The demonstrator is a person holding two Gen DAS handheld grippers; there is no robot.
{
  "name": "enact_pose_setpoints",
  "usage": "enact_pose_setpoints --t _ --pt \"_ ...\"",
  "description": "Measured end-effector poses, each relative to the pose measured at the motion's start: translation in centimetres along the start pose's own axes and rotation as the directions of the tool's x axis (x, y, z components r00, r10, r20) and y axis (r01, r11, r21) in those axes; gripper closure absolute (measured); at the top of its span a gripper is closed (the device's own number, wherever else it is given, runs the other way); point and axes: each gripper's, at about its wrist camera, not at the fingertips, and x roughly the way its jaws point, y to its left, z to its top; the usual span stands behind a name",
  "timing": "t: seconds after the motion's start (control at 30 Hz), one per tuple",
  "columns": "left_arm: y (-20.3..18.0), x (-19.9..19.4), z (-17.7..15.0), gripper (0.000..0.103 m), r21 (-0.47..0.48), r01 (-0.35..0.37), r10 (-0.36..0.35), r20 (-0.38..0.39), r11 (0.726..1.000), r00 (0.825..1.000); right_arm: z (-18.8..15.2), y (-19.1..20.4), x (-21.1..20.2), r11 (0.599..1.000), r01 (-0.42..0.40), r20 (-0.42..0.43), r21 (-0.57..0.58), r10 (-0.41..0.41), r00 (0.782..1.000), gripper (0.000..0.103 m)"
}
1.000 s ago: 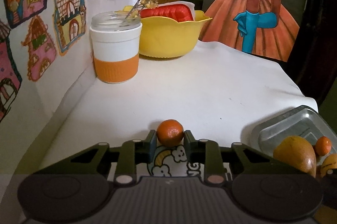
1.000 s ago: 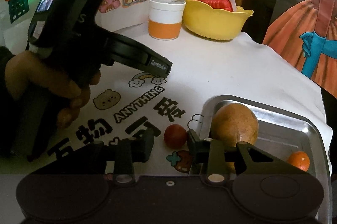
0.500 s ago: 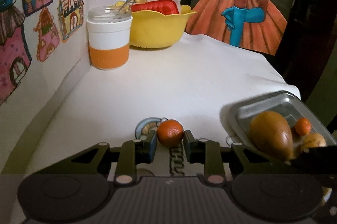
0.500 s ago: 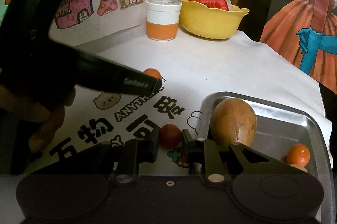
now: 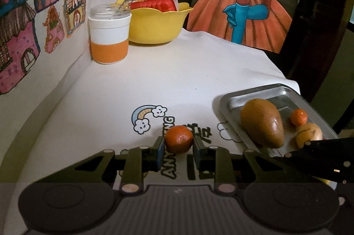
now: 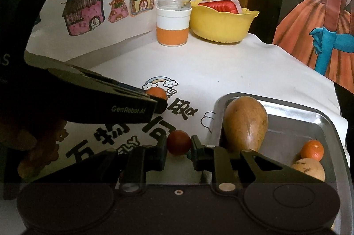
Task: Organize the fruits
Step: 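Carry the tangerine with the left tool over the tray while the right tool carries the tomato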
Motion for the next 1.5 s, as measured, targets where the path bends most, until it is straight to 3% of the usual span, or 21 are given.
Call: enact_pose_setpoints --t 0.77,1.5 --pt "-5.6 -2.8 1.9 0.074 0.043 0.049 -0.053 0.078 0.998 0.996 -0.8 -3.2 -6.8 0.995 0.062 0.12 0.082 -0.071 0.99 0.079" --pt "-13.7 0.1 2.2 0.074 0.11 0.126 -0.131 0.043 0.986 0.99 -5.4 -11.5 -10.0 0.947 0.208 0.111 0.245 -0.24 0.964 0.079"
